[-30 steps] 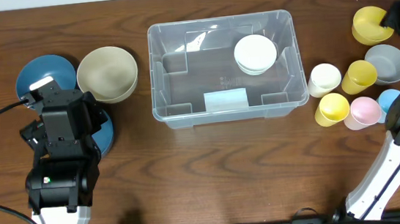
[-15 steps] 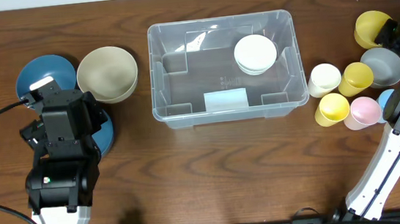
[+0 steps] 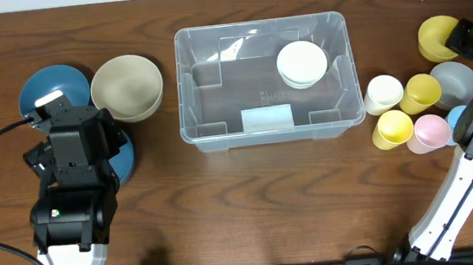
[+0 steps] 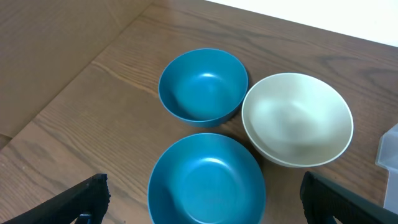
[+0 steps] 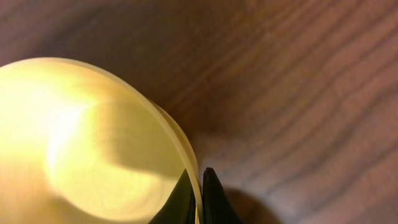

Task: Pack container
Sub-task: 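Grasp the yellow bowl with the right gripper and lift, then stack the yellow bowl onto the white bowl in the bin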

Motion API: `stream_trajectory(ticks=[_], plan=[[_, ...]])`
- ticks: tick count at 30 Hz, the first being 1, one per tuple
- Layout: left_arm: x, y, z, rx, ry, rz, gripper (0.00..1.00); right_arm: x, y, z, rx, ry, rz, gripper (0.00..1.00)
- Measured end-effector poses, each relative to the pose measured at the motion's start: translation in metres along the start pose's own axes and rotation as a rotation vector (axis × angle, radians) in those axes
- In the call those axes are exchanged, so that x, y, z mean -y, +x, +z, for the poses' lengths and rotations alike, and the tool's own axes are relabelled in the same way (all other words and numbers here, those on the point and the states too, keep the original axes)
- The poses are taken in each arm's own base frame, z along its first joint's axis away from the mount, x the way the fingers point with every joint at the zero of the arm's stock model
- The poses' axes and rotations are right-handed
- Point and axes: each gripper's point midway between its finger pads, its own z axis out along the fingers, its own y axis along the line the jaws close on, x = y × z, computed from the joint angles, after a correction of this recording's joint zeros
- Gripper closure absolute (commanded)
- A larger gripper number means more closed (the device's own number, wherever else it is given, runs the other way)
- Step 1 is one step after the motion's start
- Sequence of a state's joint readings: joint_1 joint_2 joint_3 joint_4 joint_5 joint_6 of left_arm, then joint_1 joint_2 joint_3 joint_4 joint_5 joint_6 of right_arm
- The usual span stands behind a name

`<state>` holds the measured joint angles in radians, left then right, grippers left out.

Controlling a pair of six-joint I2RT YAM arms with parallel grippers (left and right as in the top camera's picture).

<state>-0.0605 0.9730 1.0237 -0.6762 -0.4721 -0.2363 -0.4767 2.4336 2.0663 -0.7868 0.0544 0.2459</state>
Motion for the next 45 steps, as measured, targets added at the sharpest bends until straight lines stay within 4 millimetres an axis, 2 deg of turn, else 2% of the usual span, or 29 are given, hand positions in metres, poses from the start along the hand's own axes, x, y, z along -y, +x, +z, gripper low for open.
stream_trajectory(ticks=[5, 7, 9, 13, 16, 18, 21, 24, 26, 28, 32, 37, 41, 45], plan=[[0.000, 0.000, 0.000, 0.000, 0.000, 0.000, 0.02, 0.000, -0.006, -0.017, -0.010, 0.006, 0.000, 0.99], [0.000, 0.000, 0.000, 0.000, 0.000, 0.000, 0.02, -0.004, -0.013, -0.031, 0.000, -0.011, 0.000, 0.99], [0.000, 0.000, 0.000, 0.000, 0.000, 0.000, 0.02, -0.011, -0.023, -0.054, 0.028, -0.042, -0.002, 0.99], [0.000, 0.000, 0.000, 0.000, 0.000, 0.000, 0.02, -0.043, -0.045, -0.125, 0.127, -0.161, -0.029, 0.99], [0.000, 0.000, 0.000, 0.000, 0.000, 0.000, 0.02, -0.084, -0.047, -0.198, 0.210, -0.289, -0.087, 0.99], [0.000, 0.000, 0.000, 0.000, 0.000, 0.000, 0.02, -0.117, -0.038, -0.248, 0.255, -0.379, -0.145, 0.99], [0.000, 0.000, 0.000, 0.000, 0.000, 0.000, 0.02, -0.169, -0.007, -0.314, 0.293, -0.503, -0.265, 0.99], [0.000, 0.000, 0.000, 0.000, 0.000, 0.000, 0.02, -0.214, 0.034, -0.347, 0.278, -0.578, -0.378, 0.99], [0.000, 0.000, 0.000, 0.000, 0.000, 0.000, 0.02, -0.243, 0.064, -0.354, 0.248, -0.605, -0.450, 0.99], [0.000, 0.000, 0.000, 0.000, 0.000, 0.000, 0.02, -0.262, 0.086, -0.348, 0.214, -0.602, -0.502, 0.99], [0.000, 0.000, 0.000, 0.000, 0.000, 0.000, 0.02, -0.287, 0.123, -0.317, 0.139, -0.547, -0.579, 0.99], [0.000, 0.000, 0.000, 0.000, 0.000, 0.000, 0.02, -0.294, 0.152, -0.269, 0.060, -0.445, -0.628, 0.99], [0.000, 0.000, 0.000, 0.000, 0.000, 0.000, 0.02, -0.287, 0.160, -0.240, 0.024, -0.378, -0.631, 0.99], [0.000, 0.000, 0.000, 0.000, 0.000, 0.000, 0.02, -0.285, 0.162, -0.222, 0.006, -0.338, -0.629, 0.99]])
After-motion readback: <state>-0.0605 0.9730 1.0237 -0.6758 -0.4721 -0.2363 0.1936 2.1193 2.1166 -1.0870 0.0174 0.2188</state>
